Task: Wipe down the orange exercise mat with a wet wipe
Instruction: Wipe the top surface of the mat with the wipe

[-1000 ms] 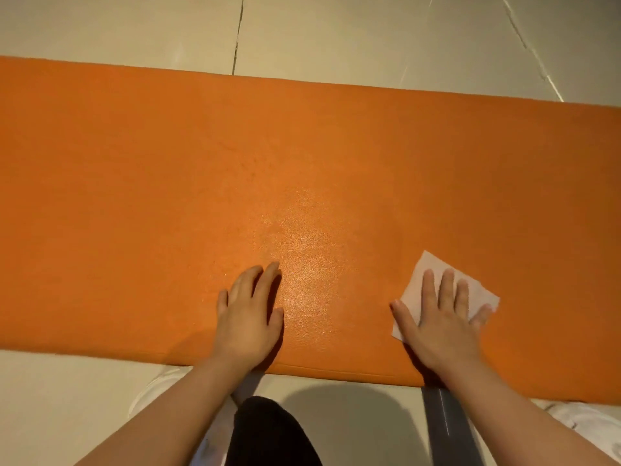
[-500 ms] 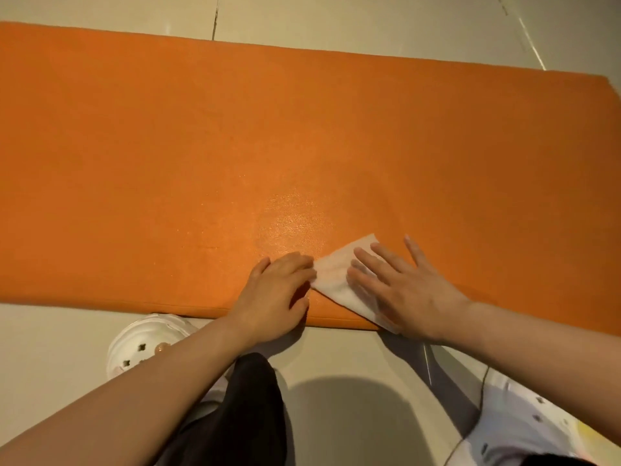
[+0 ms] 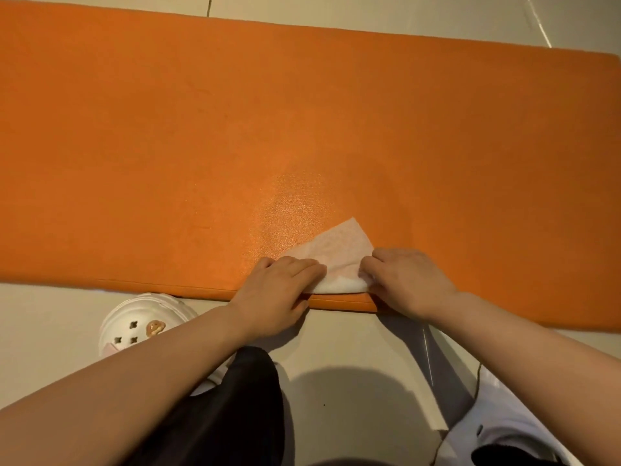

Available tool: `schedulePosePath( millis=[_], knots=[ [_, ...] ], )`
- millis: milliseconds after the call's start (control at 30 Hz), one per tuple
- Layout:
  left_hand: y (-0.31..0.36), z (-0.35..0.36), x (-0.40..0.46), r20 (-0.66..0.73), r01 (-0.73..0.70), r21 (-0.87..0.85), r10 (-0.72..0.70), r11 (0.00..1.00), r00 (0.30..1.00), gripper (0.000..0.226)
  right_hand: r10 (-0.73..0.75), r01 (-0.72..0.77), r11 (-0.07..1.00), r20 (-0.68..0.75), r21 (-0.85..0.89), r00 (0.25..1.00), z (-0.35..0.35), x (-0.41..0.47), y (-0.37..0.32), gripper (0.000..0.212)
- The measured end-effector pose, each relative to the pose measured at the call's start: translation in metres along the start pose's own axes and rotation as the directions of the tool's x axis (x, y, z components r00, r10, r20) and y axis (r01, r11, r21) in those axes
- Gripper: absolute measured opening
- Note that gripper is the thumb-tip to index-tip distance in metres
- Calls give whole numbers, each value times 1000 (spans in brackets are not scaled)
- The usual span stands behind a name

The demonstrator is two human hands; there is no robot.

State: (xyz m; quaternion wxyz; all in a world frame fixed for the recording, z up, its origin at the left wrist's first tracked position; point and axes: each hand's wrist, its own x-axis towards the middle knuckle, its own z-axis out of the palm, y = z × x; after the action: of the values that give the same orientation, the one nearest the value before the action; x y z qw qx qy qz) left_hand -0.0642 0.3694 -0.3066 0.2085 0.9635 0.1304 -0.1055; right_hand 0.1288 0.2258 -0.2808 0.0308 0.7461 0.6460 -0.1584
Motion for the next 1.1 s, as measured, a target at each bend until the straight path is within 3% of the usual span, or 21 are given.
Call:
schedulePosePath(
  millis=[67, 167, 200, 267, 333, 400, 533, 633, 700, 833, 1000, 1100],
  knots=[
    [1, 1, -1, -37, 20, -18, -20, 1000, 999, 58, -23, 23, 1000, -24, 8, 999, -4, 3, -2, 10],
    [6, -6, 2, -2, 170, -173, -173, 970, 985, 73, 140, -132, 910, 8, 393, 990, -24, 6, -7, 13],
    [8, -11, 2, 9, 231, -315, -241, 921, 971, 76, 180, -180, 799, 58, 573, 982, -31, 7, -8, 8],
    [7, -21, 3, 41, 265, -594, -301, 759, 953, 61, 202, -286, 502, 211, 816, 956, -46, 10, -9, 8],
    [4, -28, 3, 82, 247, -751, -284, 612, 955, 44, 215, -364, 302, 309, 881, 926, -55, 10, -6, 12],
    [2, -36, 2, 87, 236, -847, -315, 477, 945, 32, 290, -405, 173, 346, 898, 892, -61, 11, 0, 14],
    [3, -52, 3, 156, 266, -944, -448, 193, 880, 7, 401, -548, 219, 437, 807, 805, -61, 9, 17, 15],
    [8, -59, 7, 284, 332, -943, -495, 11, 821, 6, 372, -534, 149, 454, 832, 810, -61, 10, 16, 35],
    [7, -59, 9, 316, 375, -927, -511, 13, 799, 7, 322, -517, 219, 439, 828, 839, -60, 10, 12, 44],
    [1, -53, 5, 258, 403, -900, -543, 165, 799, 16, 276, -412, 503, 311, 759, 910, -52, 13, 4, 23],
    [-5, -53, 0, 232, 434, -821, -479, 370, 847, 14, 218, -443, 453, 386, 774, 896, -45, 9, 6, 25],
    [-18, -62, 15, 61, 379, -720, -491, 581, 869, 8, 326, -525, 431, 416, 734, 849, -38, 12, 7, 35]
  ],
)
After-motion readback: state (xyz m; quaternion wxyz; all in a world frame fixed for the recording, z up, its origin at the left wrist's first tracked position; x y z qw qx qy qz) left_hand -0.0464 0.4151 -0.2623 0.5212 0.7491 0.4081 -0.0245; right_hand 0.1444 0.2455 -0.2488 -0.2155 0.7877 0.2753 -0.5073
